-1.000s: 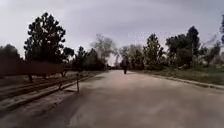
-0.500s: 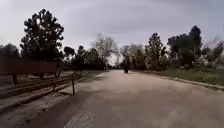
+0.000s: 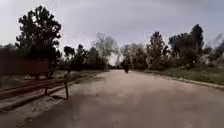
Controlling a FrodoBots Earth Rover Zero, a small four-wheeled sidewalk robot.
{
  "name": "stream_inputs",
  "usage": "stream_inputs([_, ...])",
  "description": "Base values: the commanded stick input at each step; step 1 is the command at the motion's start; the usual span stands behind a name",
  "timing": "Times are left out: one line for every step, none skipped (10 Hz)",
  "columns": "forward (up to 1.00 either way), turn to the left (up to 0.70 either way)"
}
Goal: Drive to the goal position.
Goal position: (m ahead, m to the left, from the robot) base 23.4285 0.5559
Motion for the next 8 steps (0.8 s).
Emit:
stream_inputs([0.70,0.00])
stream_inputs([0.70,0.00])
stream_inputs([0.70,0.00])
stream_inputs([0.70,0.00])
stream_inputs([0.70,0.00])
stream_inputs([0.70,0.00])
stream_inputs([0.70,0.00])
stream_inputs([0.70,0.00])
